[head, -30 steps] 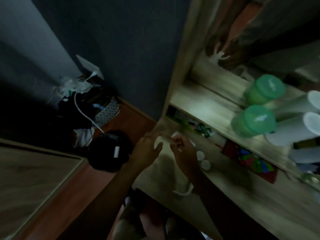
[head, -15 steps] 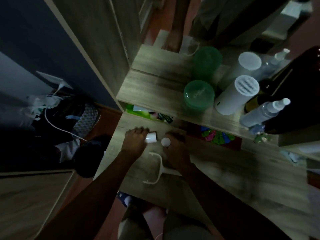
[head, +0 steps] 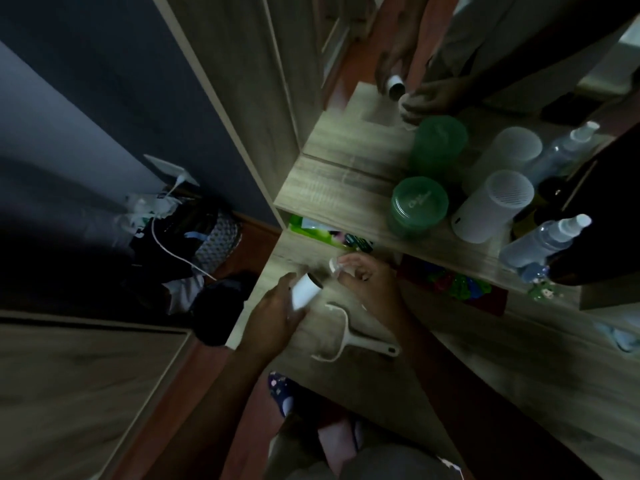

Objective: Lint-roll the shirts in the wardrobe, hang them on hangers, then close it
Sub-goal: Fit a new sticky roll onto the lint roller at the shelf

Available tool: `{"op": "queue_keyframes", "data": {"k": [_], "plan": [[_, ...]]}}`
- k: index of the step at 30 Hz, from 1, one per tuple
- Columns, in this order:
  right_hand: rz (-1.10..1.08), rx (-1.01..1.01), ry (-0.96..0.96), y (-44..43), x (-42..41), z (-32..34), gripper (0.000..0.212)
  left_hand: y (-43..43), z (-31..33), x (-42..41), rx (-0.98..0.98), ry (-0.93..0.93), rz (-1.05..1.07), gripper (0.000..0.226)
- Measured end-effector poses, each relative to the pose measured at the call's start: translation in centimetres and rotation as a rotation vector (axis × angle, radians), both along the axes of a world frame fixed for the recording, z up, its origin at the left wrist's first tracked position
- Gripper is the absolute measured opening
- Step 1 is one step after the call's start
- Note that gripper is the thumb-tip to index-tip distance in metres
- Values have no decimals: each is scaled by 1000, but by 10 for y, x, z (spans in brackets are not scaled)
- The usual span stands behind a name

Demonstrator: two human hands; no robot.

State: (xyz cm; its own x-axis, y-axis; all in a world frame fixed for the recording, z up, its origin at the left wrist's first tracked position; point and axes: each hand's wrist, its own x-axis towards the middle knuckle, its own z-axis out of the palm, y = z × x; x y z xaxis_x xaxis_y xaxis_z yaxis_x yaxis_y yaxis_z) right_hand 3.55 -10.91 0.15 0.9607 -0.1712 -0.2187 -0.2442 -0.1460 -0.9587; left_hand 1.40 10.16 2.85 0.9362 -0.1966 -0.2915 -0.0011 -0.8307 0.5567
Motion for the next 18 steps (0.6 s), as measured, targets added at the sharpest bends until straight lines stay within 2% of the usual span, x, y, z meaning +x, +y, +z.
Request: {"op": "queue_keyframes", "data": {"k": [3, 7, 14, 18], "plan": [[156, 59, -84, 0, 1, 44, 20, 1, 26, -13, -94, -50, 34, 76], [302, 32, -177, 4, 1, 78, 21, 2, 54, -20, -160, -152, 83, 73], [386, 49, -246, 9, 2, 107, 16, 3, 80, -24, -147, -319, 102, 69], [417, 5, -287, 9, 3, 111, 16, 5, 86, -25, -152, -346, 111, 70]]}}
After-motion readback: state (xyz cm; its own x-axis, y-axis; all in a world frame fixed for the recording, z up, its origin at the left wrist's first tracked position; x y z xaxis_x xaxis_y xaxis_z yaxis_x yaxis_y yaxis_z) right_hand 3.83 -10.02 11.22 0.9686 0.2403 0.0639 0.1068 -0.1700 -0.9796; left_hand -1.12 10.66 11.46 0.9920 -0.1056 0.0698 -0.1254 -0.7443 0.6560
